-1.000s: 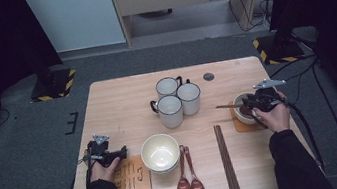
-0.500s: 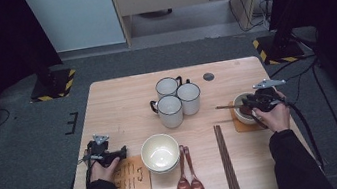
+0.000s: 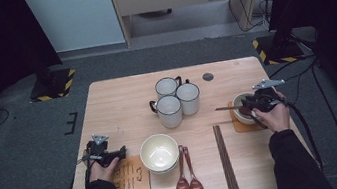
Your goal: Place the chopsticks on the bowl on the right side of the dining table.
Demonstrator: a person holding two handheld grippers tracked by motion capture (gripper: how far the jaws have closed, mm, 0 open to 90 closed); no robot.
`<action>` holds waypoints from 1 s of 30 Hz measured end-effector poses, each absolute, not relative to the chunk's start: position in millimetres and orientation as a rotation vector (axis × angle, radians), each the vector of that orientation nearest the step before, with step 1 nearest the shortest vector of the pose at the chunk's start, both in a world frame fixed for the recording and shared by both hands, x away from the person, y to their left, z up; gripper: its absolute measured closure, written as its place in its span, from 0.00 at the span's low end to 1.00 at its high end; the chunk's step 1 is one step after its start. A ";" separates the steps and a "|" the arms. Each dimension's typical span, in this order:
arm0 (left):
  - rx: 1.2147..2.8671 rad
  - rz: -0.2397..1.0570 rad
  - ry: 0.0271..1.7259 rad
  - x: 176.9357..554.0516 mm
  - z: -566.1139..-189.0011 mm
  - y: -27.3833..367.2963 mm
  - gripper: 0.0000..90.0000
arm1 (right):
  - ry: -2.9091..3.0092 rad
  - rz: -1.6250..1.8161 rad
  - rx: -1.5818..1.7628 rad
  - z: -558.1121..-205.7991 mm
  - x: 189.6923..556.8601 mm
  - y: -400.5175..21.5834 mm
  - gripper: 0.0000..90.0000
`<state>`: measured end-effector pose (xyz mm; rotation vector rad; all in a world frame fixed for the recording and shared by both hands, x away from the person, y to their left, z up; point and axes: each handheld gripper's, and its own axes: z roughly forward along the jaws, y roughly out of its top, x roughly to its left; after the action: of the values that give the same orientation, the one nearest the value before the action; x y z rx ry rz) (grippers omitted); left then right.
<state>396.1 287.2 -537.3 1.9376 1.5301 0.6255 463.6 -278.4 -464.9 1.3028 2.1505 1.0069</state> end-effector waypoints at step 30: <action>1.938 0.626 1.530 396.1 -537.3 287.2 0.00 | 2.064 1.077 1.289 -449.1 436.7 -298.1 0.67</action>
<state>396.1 287.2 -537.3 1.9377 1.5299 0.6256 436.7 -298.1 -449.1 1.2889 2.0643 1.0766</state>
